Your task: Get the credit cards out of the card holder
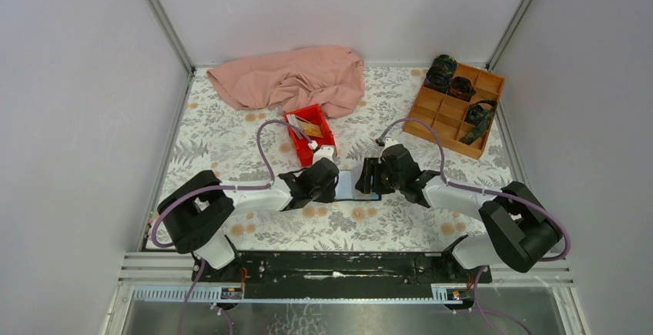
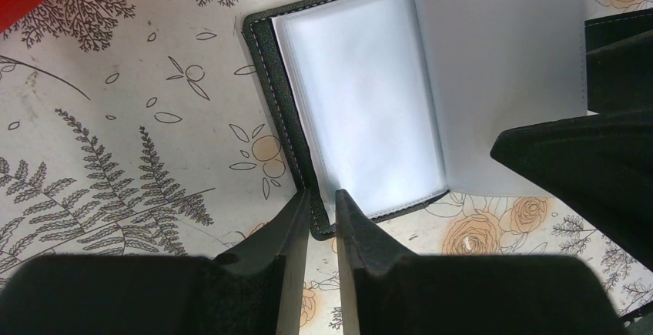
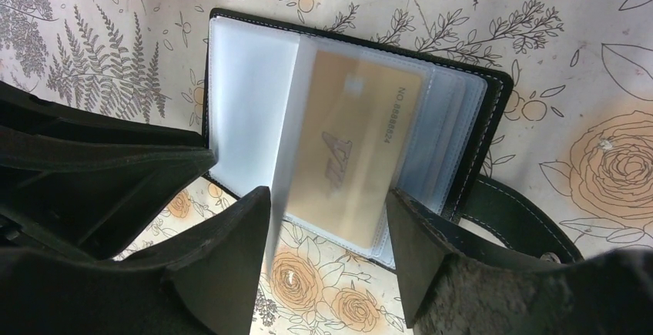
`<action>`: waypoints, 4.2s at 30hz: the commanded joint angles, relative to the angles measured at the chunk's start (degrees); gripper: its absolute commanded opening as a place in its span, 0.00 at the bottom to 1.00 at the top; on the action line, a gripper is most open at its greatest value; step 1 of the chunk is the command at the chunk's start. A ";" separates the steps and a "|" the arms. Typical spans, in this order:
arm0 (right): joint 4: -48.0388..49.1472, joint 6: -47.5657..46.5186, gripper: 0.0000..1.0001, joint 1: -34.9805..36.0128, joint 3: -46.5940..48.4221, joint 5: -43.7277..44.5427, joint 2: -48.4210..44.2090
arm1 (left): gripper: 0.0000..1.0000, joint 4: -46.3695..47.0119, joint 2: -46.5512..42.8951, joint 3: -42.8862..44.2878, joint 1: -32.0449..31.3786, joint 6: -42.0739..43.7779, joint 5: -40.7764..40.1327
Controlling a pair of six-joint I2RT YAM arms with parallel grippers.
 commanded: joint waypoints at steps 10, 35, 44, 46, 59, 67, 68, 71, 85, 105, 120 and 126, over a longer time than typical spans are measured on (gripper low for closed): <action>0.61 -0.10 0.66 1.23 2.98 -5.06 0.05 | 0.25 2.46 1.93 0.32 -0.18 0.33 0.56; 6.77 1.73 0.80 1.82 4.21 -12.66 0.59 | 0.24 2.54 2.88 0.08 -0.14 0.07 0.76; 10.00 3.38 0.80 4.04 7.54 -15.21 6.83 | 0.24 0.86 -1.55 -2.31 -0.15 -0.85 -1.75; 10.26 3.51 0.81 4.31 8.05 -14.80 7.77 | 0.24 -0.86 -3.74 -2.85 -0.14 -0.99 -2.69; 2.20 1.10 0.77 0.01 5.45 -3.18 -3.88 | 0.25 -6.22 -24.00 -5.44 -0.18 0.11 -5.18; -0.18 -0.29 0.34 -4.37 1.55 -2.06 -5.48 | 0.22 12.07 -10.49 -2.07 -0.14 1.34 8.90; -0.25 -0.24 0.21 -4.46 1.10 -1.32 -5.64 | 0.21 13.68 -7.82 -1.32 -0.14 1.38 9.93; 0.16 -0.55 0.00 -4.54 -0.59 2.01 -7.09 | 0.19 18.22 -1.27 0.17 -0.15 0.68 12.91; -1.24 -3.21 0.00 -5.42 -1.01 3.56 -3.61 | 0.08 16.75 9.40 5.21 -0.06 1.18 10.83; 2.39 -2.52 0.00 -5.48 -1.90 -1.68 2.27 | 0.70 31.87 0.77 -6.76 3.41 -8.23 8.67; 3.43 -2.33 0.00 -5.51 -2.32 -2.83 3.06 | 0.59 43.17 9.65 -4.63 4.43 -11.48 14.68; 3.69 -2.30 0.00 -5.58 -2.26 -3.32 3.37 | 0.59 47.51 14.27 -3.83 4.87 -13.56 18.29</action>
